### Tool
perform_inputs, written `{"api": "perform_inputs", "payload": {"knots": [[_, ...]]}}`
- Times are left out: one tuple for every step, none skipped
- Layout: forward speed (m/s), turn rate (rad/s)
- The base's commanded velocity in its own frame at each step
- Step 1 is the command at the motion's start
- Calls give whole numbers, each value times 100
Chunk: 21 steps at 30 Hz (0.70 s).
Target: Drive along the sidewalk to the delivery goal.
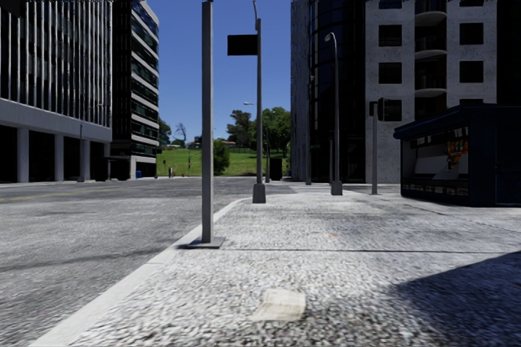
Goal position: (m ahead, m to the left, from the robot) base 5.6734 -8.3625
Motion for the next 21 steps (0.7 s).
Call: {"api": "perform_inputs", "payload": {"knots": [[200, -43], [200, -43], [200, -48], [200, -50], [200, -50], [200, -50], [200, -50], [200, -50], [200, -51], [200, -51], [200, -51], [200, -51], [200, -51], [200, -51], [200, -51], [200, -51], [200, -51], [200, -51], [200, -51], [200, -51], [200, -51]]}}
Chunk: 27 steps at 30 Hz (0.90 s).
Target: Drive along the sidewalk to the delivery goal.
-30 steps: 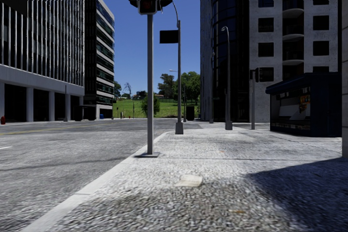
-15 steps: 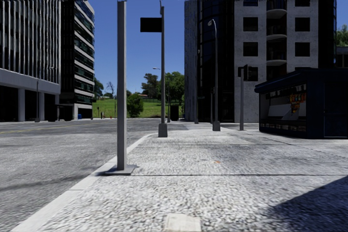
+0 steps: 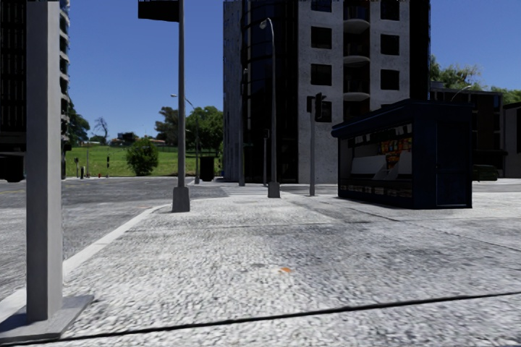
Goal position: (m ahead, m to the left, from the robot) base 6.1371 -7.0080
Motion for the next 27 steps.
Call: {"api": "perform_inputs", "payload": {"knots": [[200, -51], [200, -51], [200, -51], [200, -51], [200, -51], [200, -51], [200, -51], [200, -52], [200, -52], [200, -53], [200, -55], [200, -57], [200, -57], [200, -58], [200, -59], [200, -60], [200, -60], [200, -61], [200, -61], [200, -61], [200, -61], [200, -61], [200, -61], [200, -61], [200, -61], [200, -61], [200, -61]]}}
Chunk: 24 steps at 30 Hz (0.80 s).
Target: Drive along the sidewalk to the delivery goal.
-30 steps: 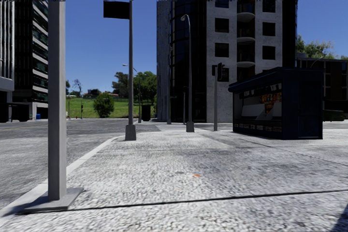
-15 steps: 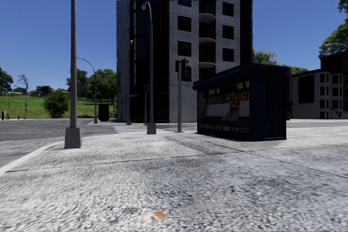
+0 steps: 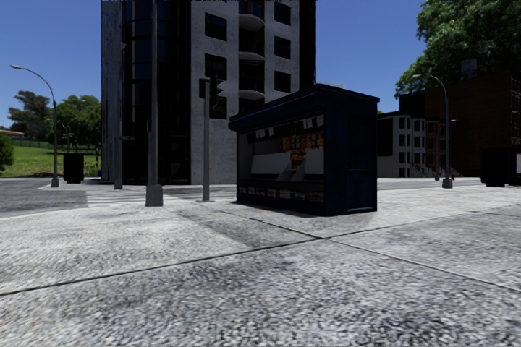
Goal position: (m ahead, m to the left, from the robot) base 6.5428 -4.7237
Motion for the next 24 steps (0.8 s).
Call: {"api": "perform_inputs", "payload": {"knots": [[200, -61], [200, -61], [200, -61], [200, -61], [200, -61], [200, -61], [200, -61], [200, -61], [200, -61], [200, -61], [200, -61], [200, -61], [200, -61], [200, -61], [200, -61], [200, -61], [200, -61], [200, -61], [200, -61], [200, -61], [200, -61], [200, -61], [200, -61], [200, -61]]}}
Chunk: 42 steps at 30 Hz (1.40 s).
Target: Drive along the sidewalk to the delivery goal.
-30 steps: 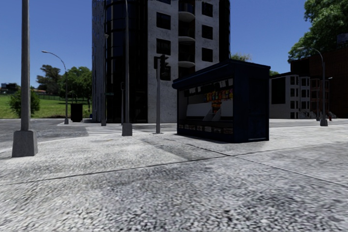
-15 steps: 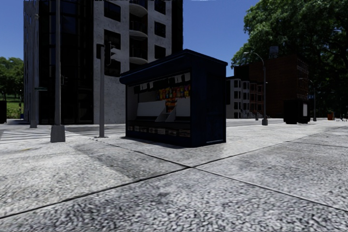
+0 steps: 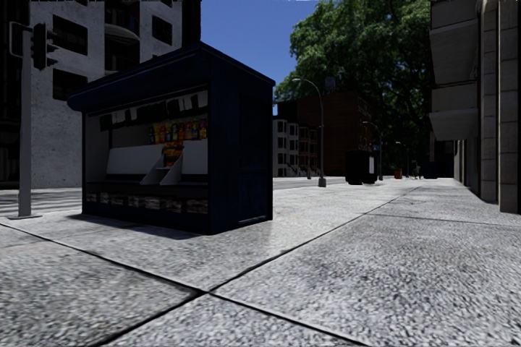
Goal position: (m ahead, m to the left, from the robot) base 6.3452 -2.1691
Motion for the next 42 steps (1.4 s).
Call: {"api": "perform_inputs", "payload": {"knots": [[200, -61], [200, -61], [200, -61], [200, -61], [200, -61], [200, -61], [200, -61], [200, -61], [200, -61], [200, -61], [200, -61], [200, -61], [200, -61], [200, -61], [200, -61], [200, -61], [200, -61], [200, -61], [200, -61], [200, -61], [200, -61], [200, -1], [200, 0], [200, 0], [200, 0], [200, 0], [200, 0], [200, 0], [200, 0], [200, 0], [200, 0], [200, 0], [200, 0], [200, 0], [200, 0], [200, 0], [200, 0], [200, 0], [200, 0], [200, 0], [200, 0], [200, 0]]}}
